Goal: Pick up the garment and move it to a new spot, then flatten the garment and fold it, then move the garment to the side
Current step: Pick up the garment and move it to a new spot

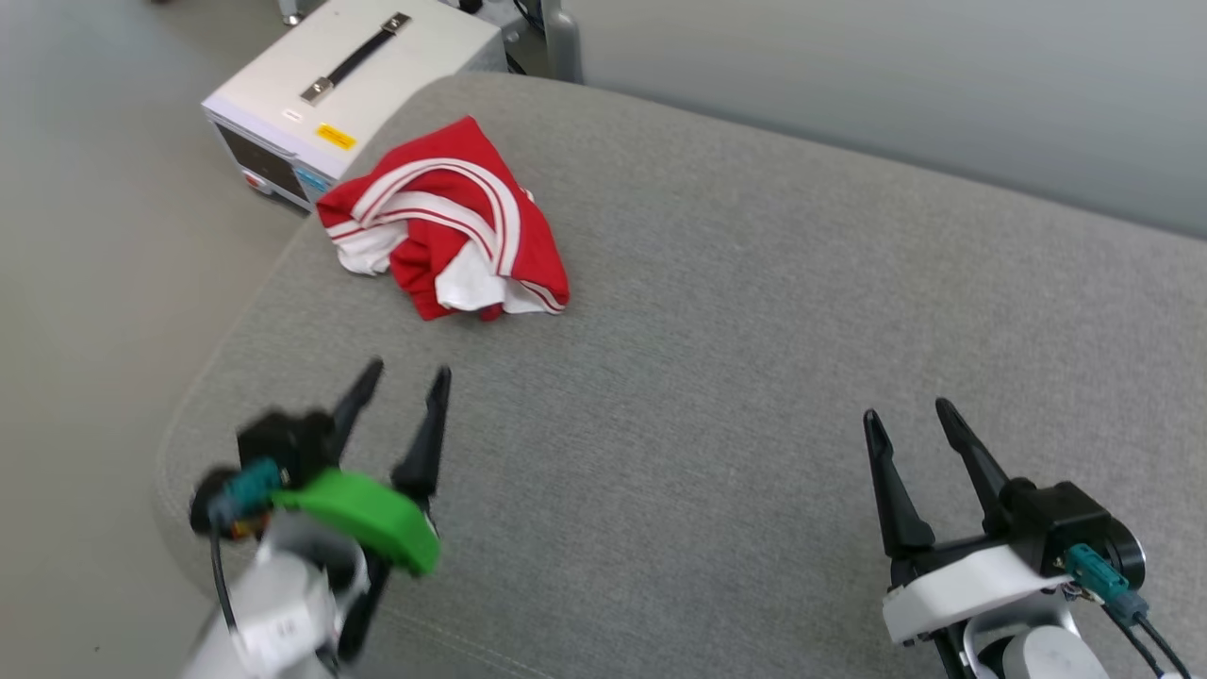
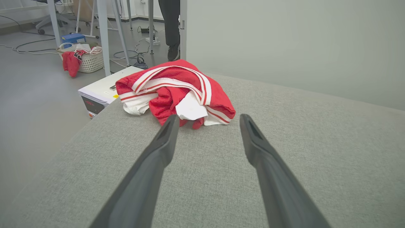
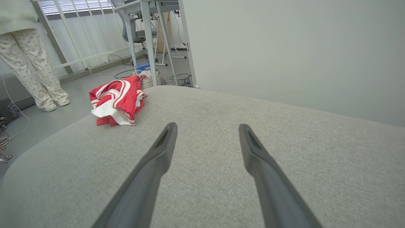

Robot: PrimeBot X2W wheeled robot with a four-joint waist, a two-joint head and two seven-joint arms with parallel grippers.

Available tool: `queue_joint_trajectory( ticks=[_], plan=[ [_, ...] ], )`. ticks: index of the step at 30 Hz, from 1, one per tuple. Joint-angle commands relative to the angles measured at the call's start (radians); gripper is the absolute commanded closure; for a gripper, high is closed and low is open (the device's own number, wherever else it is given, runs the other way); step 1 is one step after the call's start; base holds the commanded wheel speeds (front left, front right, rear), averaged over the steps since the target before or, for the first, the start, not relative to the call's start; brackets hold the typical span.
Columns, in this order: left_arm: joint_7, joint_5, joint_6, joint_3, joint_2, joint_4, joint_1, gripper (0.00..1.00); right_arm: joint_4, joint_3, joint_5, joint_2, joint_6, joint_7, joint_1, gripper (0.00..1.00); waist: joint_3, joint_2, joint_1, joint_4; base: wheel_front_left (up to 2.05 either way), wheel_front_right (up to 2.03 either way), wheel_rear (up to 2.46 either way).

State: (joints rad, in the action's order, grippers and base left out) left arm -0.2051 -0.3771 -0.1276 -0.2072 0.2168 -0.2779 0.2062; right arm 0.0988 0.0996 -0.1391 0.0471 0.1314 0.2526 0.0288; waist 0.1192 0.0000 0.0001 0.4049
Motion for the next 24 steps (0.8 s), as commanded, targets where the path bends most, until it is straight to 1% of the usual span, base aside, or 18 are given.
queue_joint_trajectory(
  ticks=[1,5,8,12,17,20,23,24],
  plan=[
    [0.036,-0.037,-0.003,-0.027,0.04,-0.012,0.077,0.0,-0.007,0.001,0.014,0.003,-0.001,0.009,0.026,0.0,0.088,0.0,-0.0001,-0.069,0.0,0.0,0.0],
    [0.171,-0.156,-0.003,-0.104,0.158,-0.05,0.27,0.0,-0.022,0.005,0.031,0.01,-0.001,0.009,0.065,0.0,0.168,0.0,-0.0001,-0.121,0.0,0.0,0.0],
    [0.297,-0.264,-0.003,-0.156,0.249,-0.082,0.408,0.0,-0.035,0.007,0.039,0.012,-0.001,0.009,0.091,0.0,0.225,0.0,-0.0001,-0.163,0.0,0.0,0.0],
    [0.464,-0.4,-0.003,-0.204,0.344,-0.139,0.554,0.0,-0.045,0.009,0.044,0.012,-0.001,0.009,0.119,0.0,0.286,0.0,-0.0001,-0.207,0.0,0.0,0.0],
    [0.641,-0.551,-0.003,-0.229,0.419,-0.232,0.679,0.0,-0.057,0.016,0.043,0.01,-0.001,0.009,0.146,0.0,0.346,0.0,-0.0001,-0.255,0.0,0.0,0.0],
    [0.721,-0.601,-0.003,-0.245,0.445,-0.281,0.718,0.0,-0.062,0.018,0.042,0.009,-0.001,0.009,0.157,0.0,0.372,0.0,-0.0001,-0.277,0.0,0.0,0.0],
    [0.76,-0.639,-0.003,-0.249,0.46,-0.333,0.743,0.0,-0.064,0.021,0.044,0.008,-0.001,0.009,0.164,0.0,0.392,0.0,-0.0001,-0.295,0.0,0.0,0.0],
    [0.762,-0.653,-0.003,-0.253,0.468,-0.374,0.758,0.0,-0.064,0.024,0.044,0.007,-0.001,0.009,0.169,0.0,0.406,0.0,-0.0001,-0.309,0.0,0.0,0.0]
  ],
)
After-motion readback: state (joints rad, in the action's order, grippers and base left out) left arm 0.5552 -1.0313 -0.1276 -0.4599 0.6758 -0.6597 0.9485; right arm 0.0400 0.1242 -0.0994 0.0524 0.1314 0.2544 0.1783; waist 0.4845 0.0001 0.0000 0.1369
